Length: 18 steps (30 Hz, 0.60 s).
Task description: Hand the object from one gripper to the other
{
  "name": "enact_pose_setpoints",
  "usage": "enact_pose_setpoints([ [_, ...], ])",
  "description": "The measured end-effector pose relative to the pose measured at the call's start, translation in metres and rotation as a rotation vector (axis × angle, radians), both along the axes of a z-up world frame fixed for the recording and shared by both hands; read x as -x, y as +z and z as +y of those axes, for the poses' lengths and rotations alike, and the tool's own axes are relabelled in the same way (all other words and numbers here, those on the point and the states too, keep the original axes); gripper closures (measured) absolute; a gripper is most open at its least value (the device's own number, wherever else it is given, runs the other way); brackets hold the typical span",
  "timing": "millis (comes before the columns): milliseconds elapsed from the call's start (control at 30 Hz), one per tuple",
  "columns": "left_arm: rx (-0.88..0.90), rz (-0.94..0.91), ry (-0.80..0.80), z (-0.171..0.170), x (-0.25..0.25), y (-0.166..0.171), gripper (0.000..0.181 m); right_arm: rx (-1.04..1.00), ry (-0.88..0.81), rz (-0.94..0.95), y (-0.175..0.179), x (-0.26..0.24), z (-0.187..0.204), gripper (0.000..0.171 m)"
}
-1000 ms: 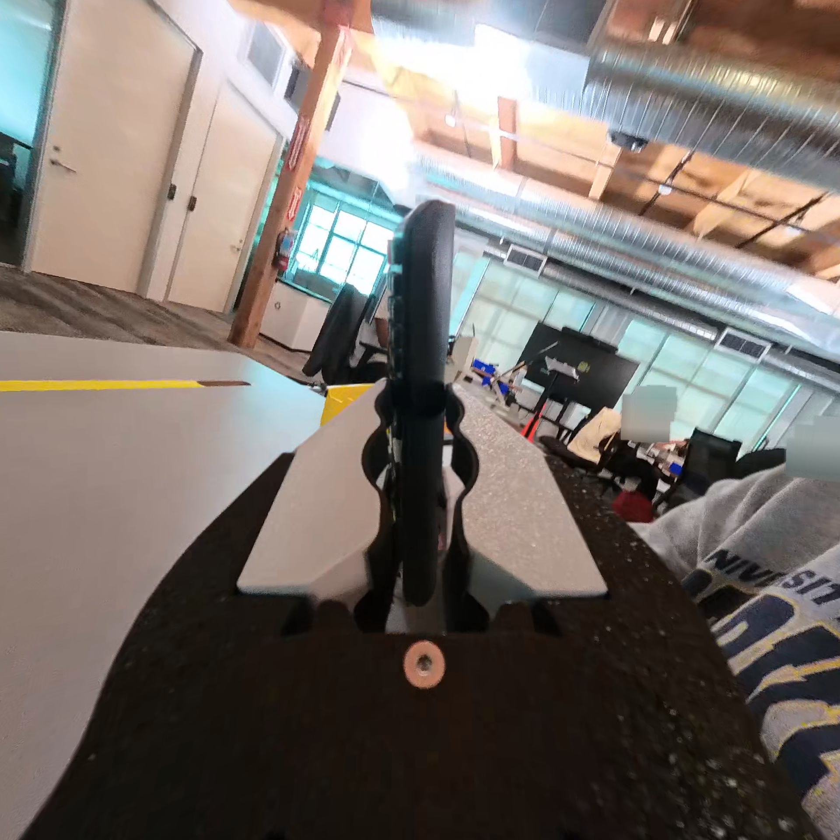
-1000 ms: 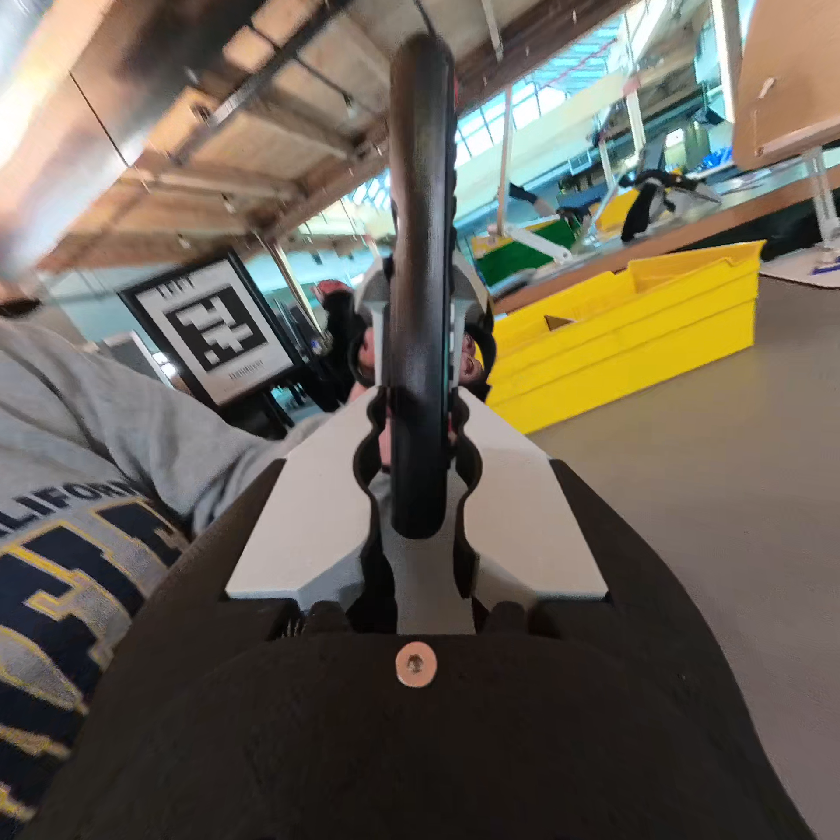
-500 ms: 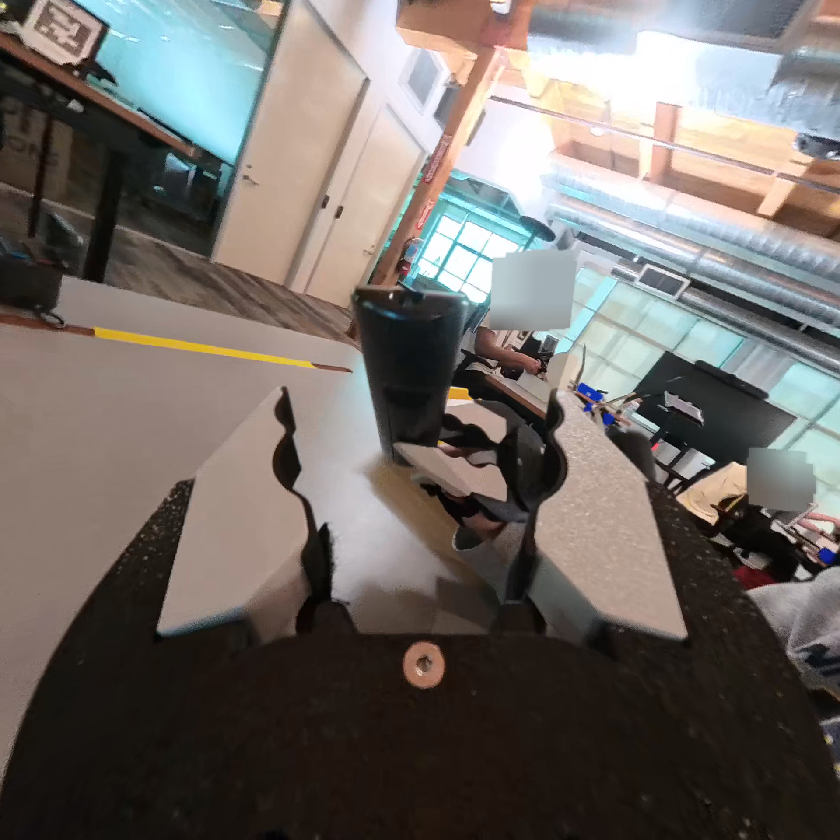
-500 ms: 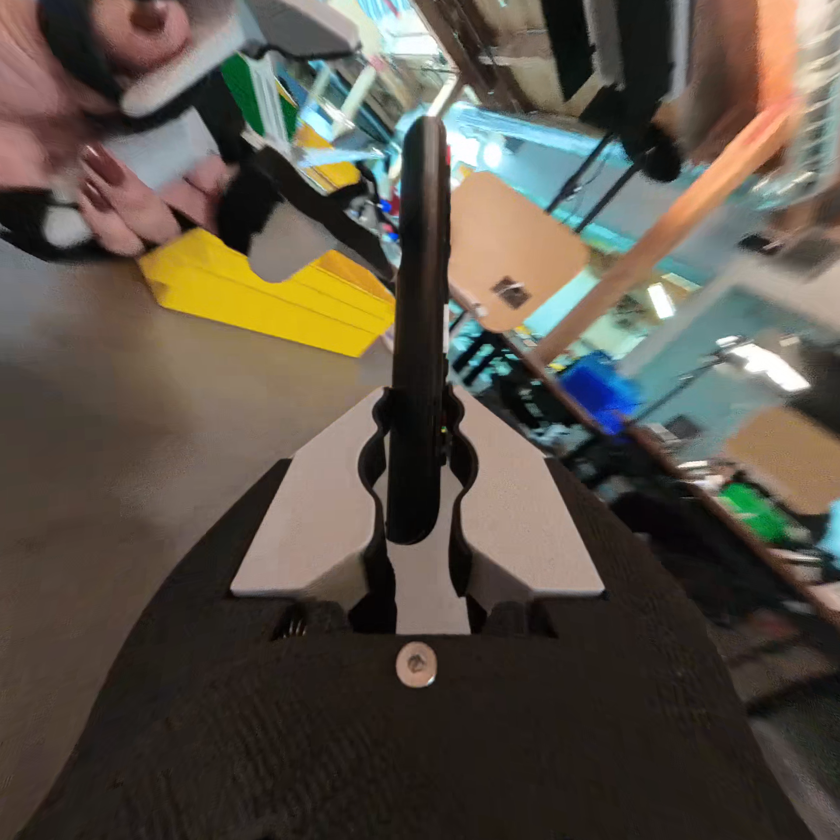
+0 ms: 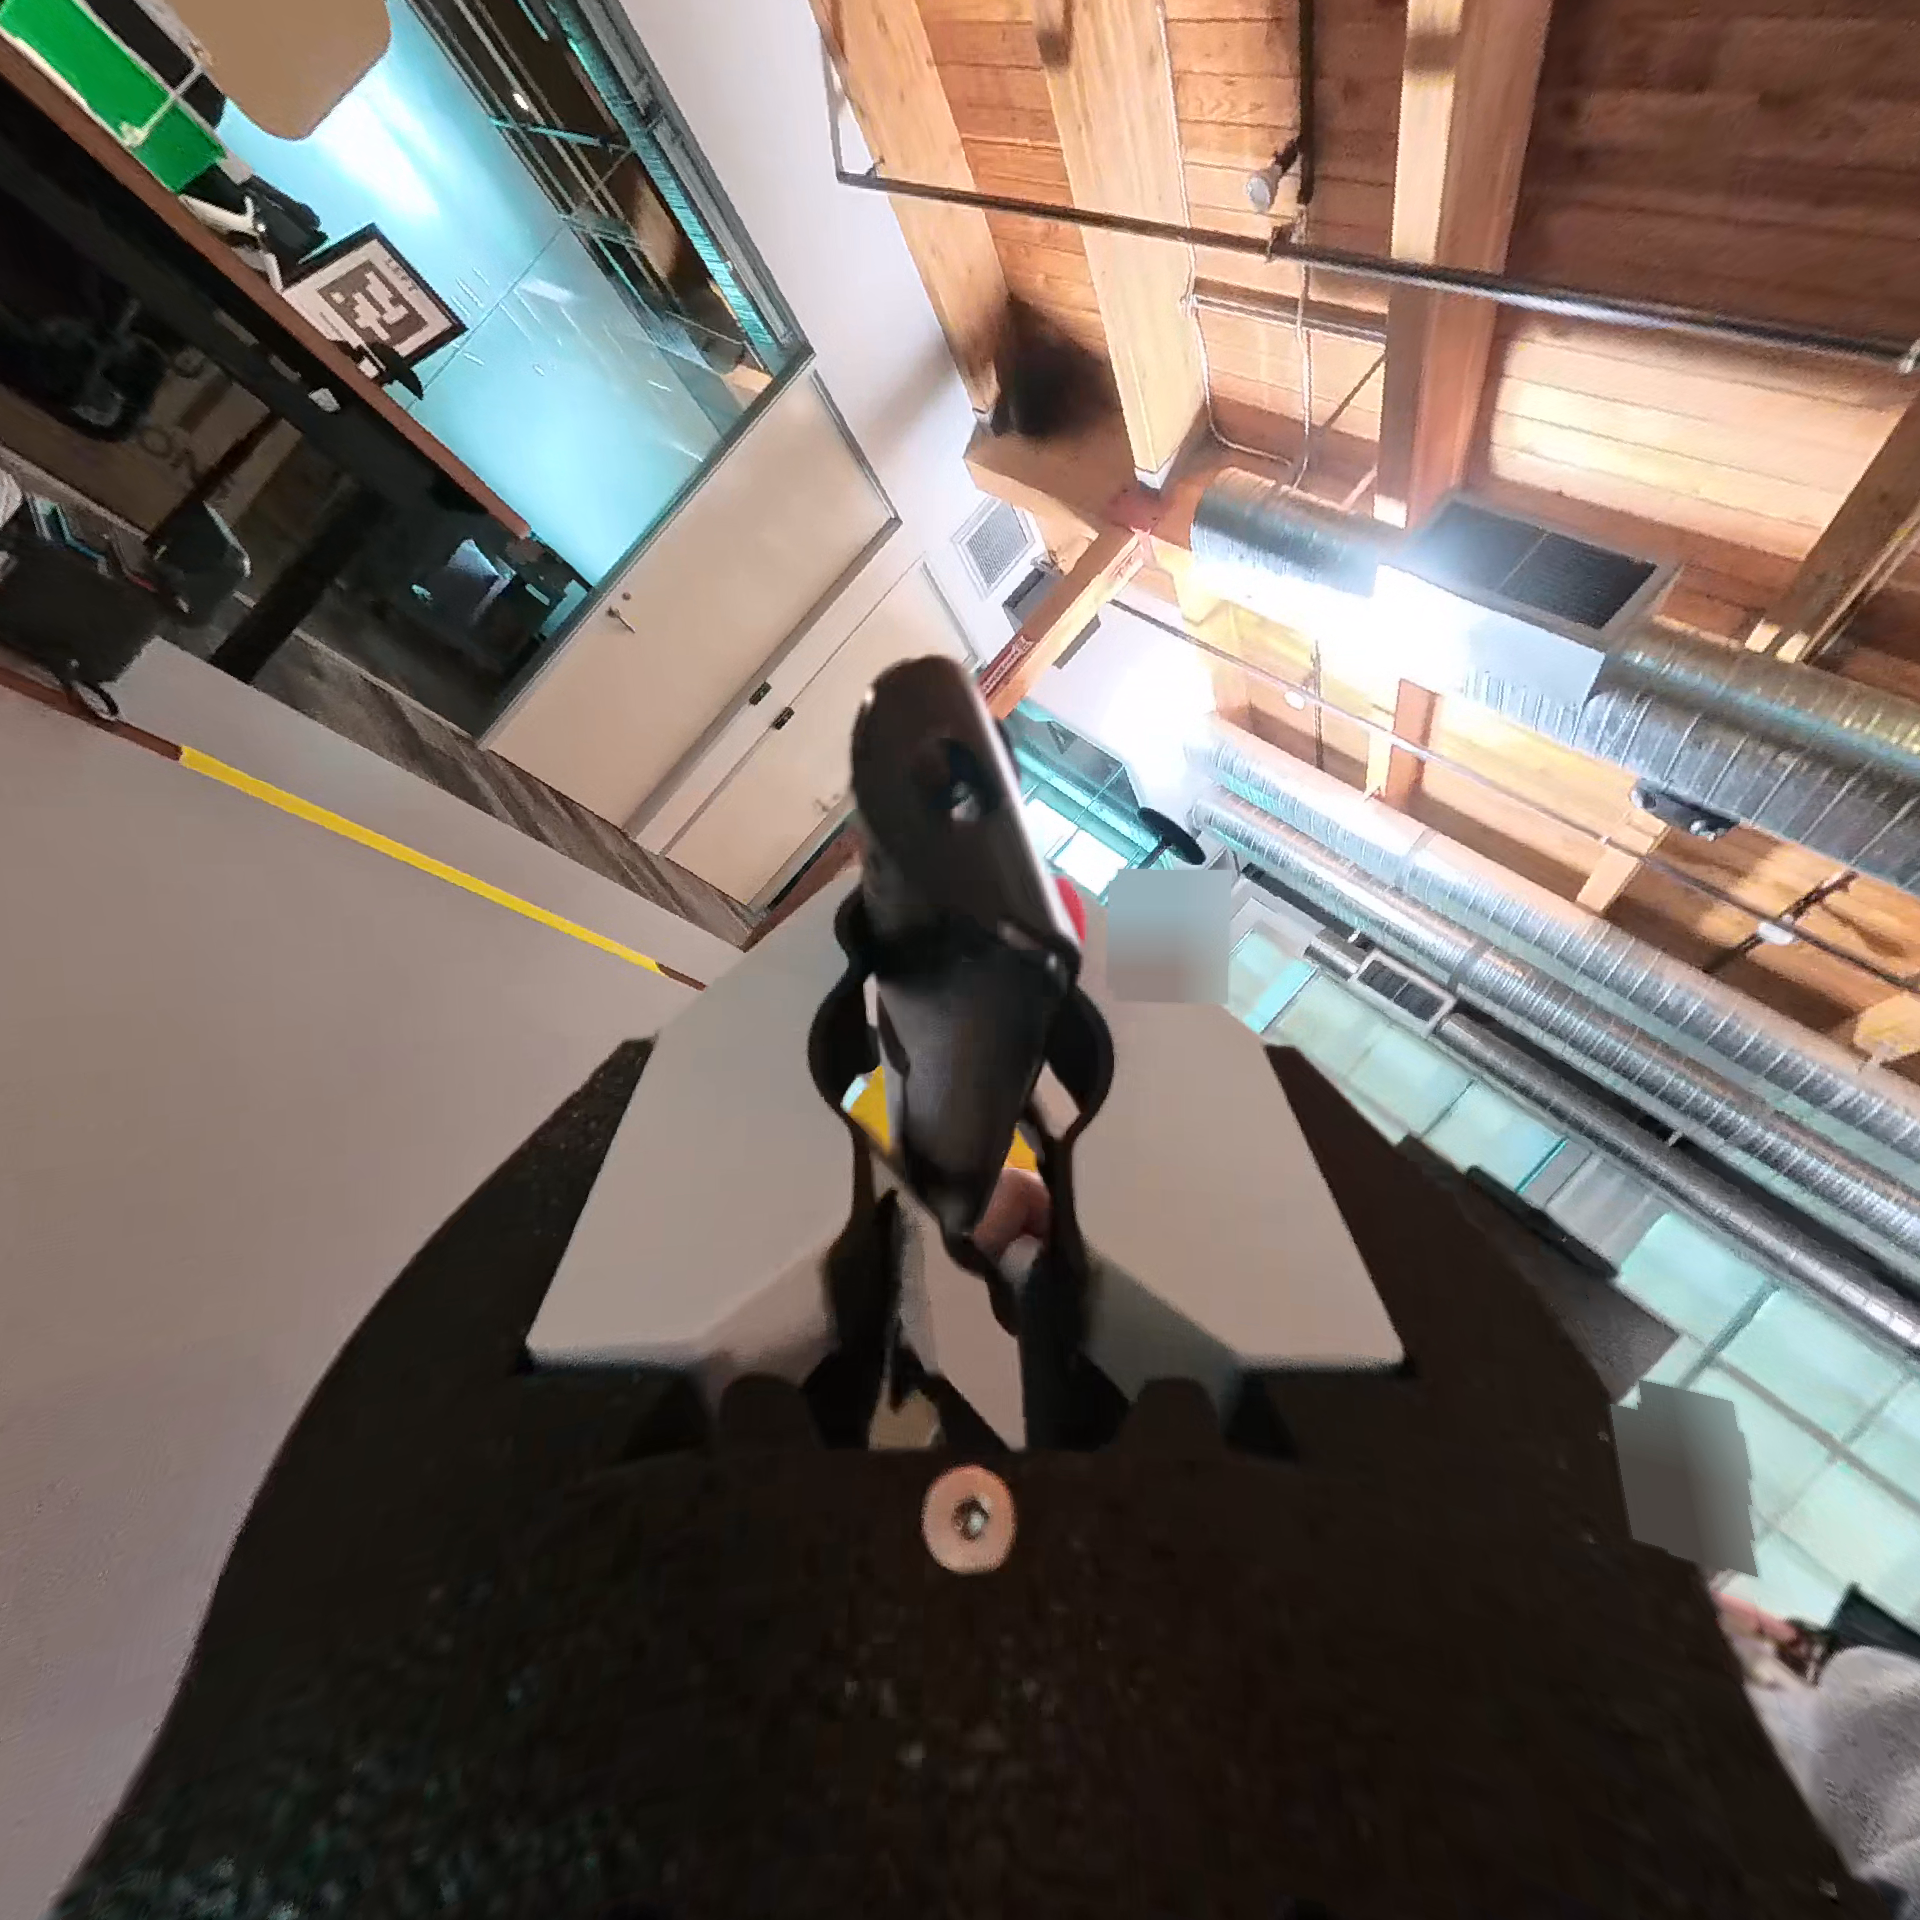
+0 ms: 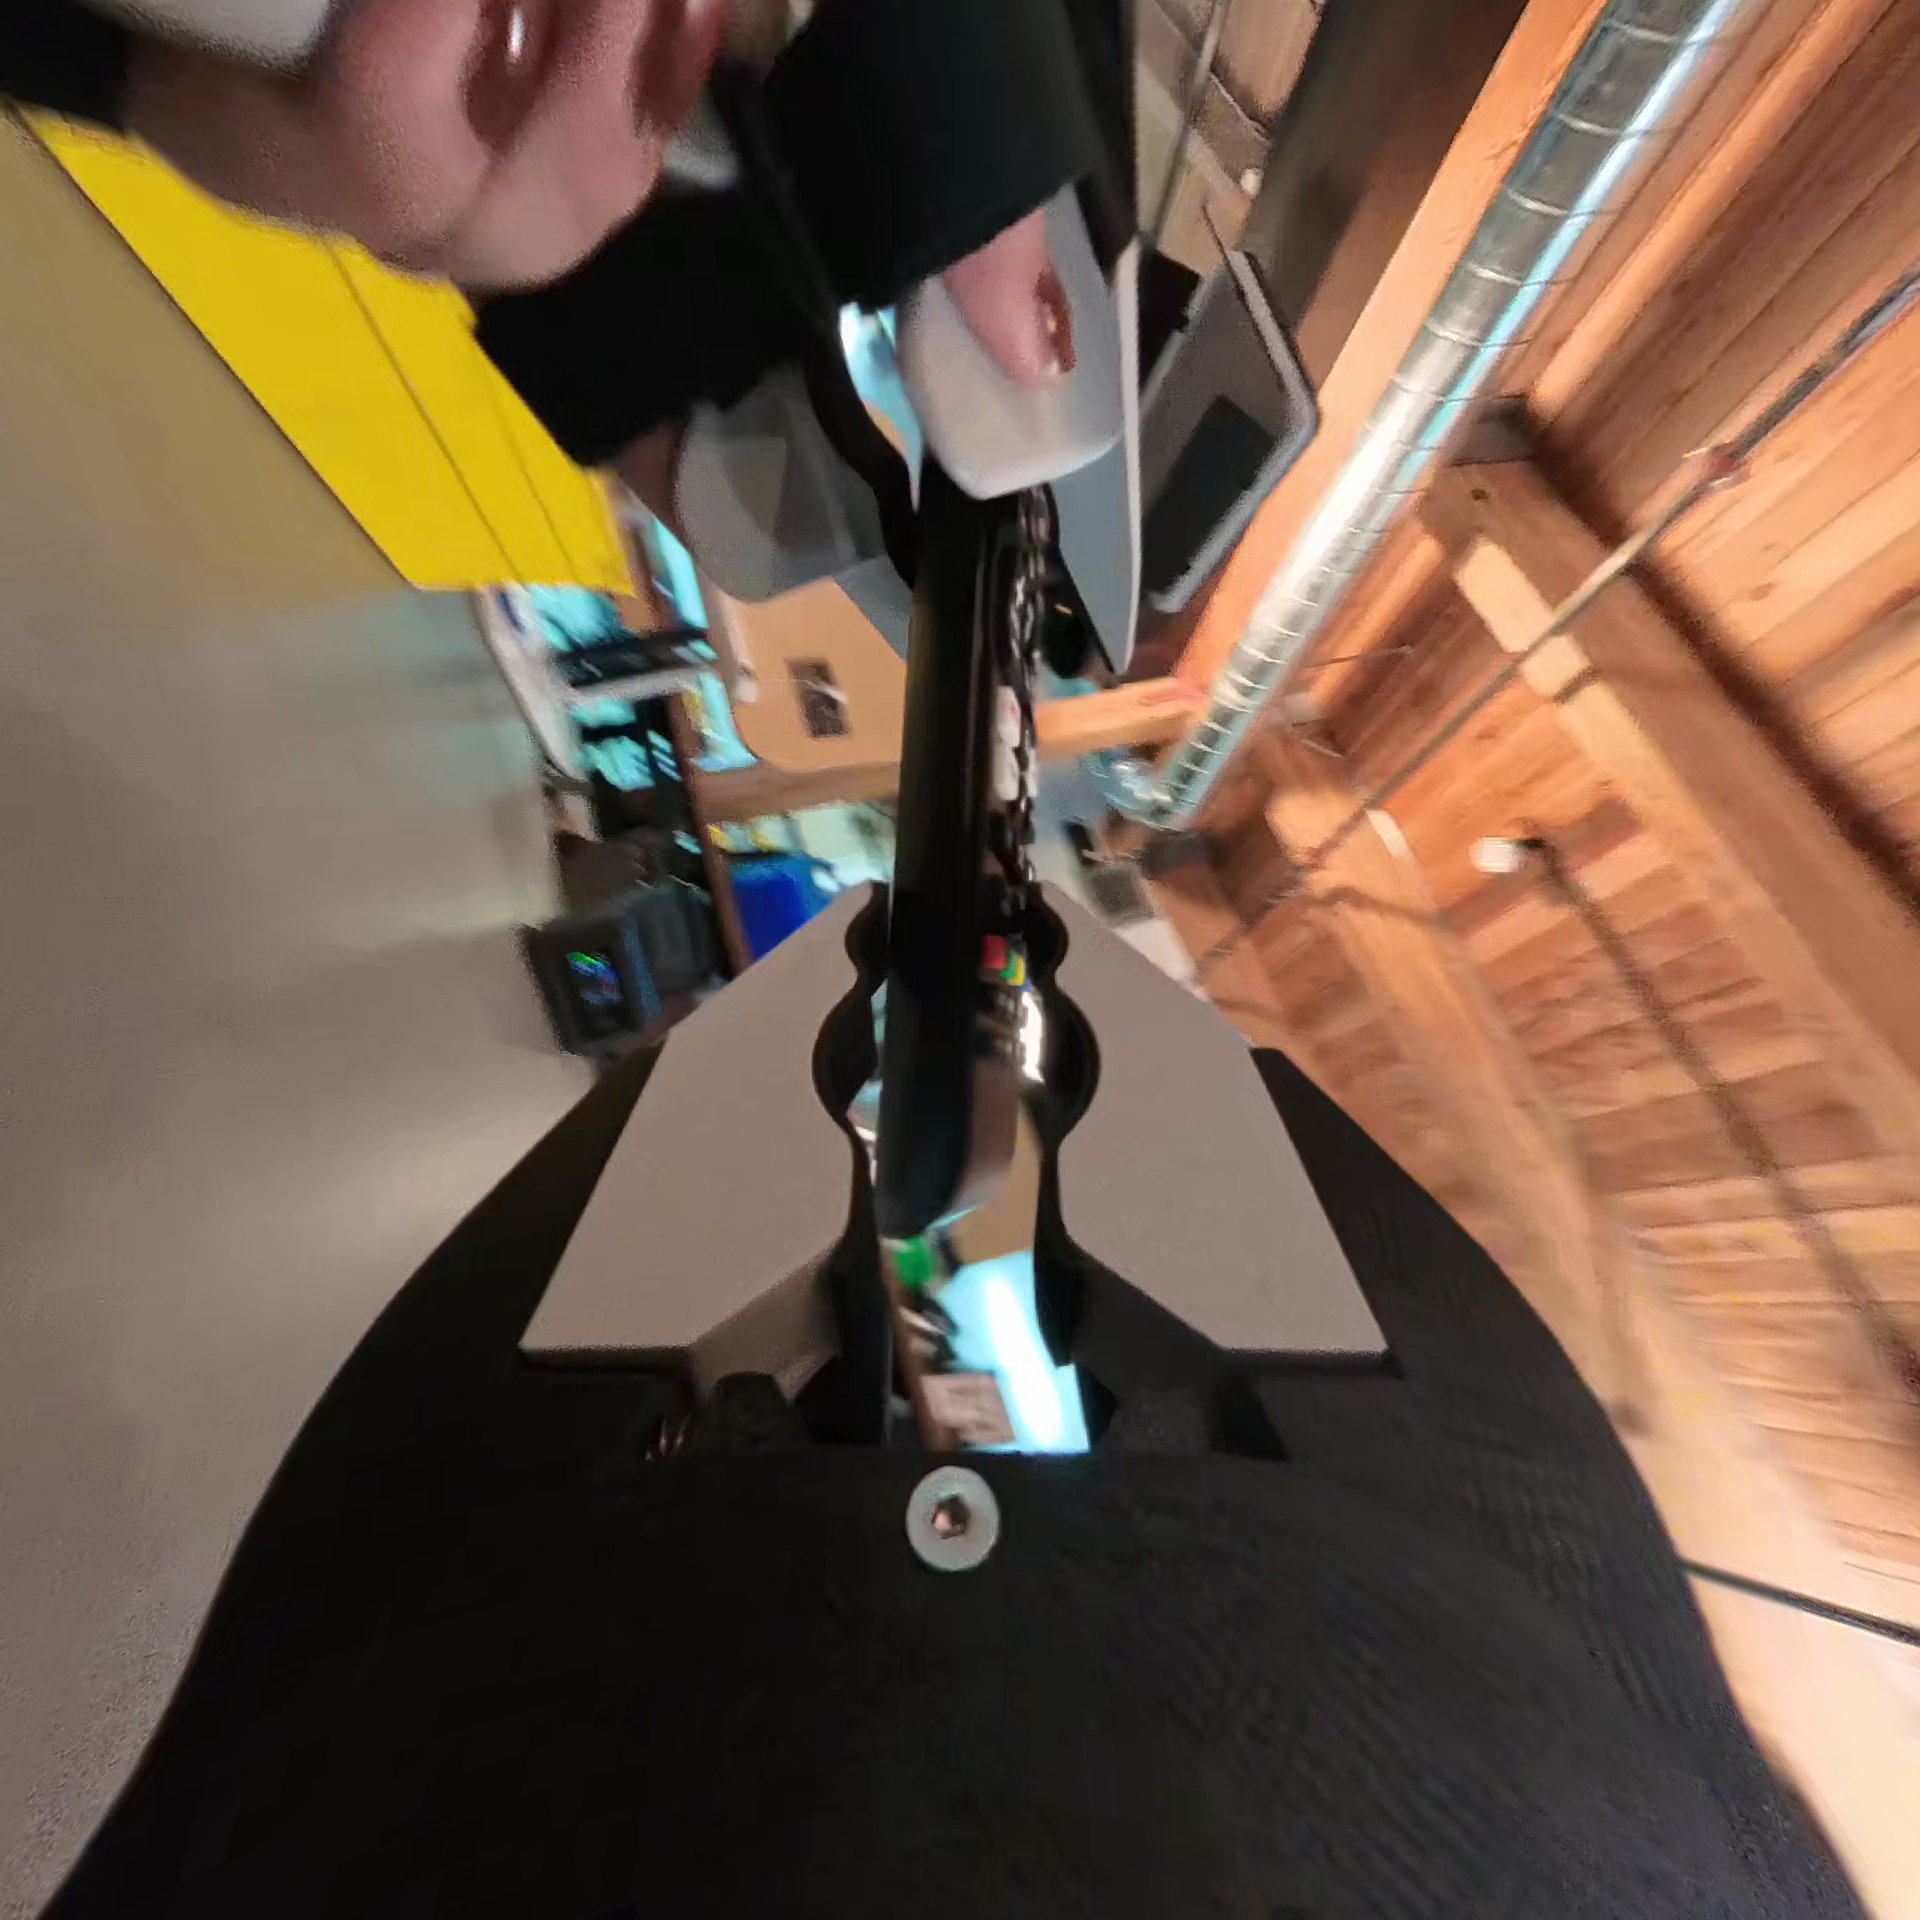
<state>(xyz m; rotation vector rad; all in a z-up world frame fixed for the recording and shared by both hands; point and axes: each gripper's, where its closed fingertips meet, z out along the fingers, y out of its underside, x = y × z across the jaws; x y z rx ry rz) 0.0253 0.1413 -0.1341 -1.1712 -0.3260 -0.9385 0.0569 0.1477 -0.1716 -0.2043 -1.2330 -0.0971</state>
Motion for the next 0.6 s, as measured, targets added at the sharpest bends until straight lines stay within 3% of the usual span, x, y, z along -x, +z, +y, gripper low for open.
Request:
enact_pose_setpoints([
  [67,-0.009,0.076,-0.006,-0.002,0.001,0.001,0.161,0.214,0.153,-0.093,-0.011,0.002,-0.01,0.121],
  [167,0.024,0.341,-0.015,-0.001,0.0,-0.002,0.161,0.703,0.385,-0.213,-0.013,0.003,-0.02,0.101],
  [300,-0.005,0.789,-0.153,-0.009,-0.031,-0.009,0.161,1.222,0.622,-0.401,-0.018,-0.003,-0.026,0.109],
  [433,-0.091,1.185,-0.293,-0.024,-0.074,-0.024,0.161,1.305,0.643,-0.528,-0.037,-0.002,-0.034,0.113],
  [533,-0.105,1.3,-0.338,-0.027,-0.092,-0.033,0.159,1.226,0.63,-0.618,-0.052,-0.003,-0.046,0.144],
  [600,-0.071,1.288,-0.333,-0.026,-0.093,-0.034,0.158,1.16,0.597,-0.61,-0.054,-0.002,-0.043,0.146],
])
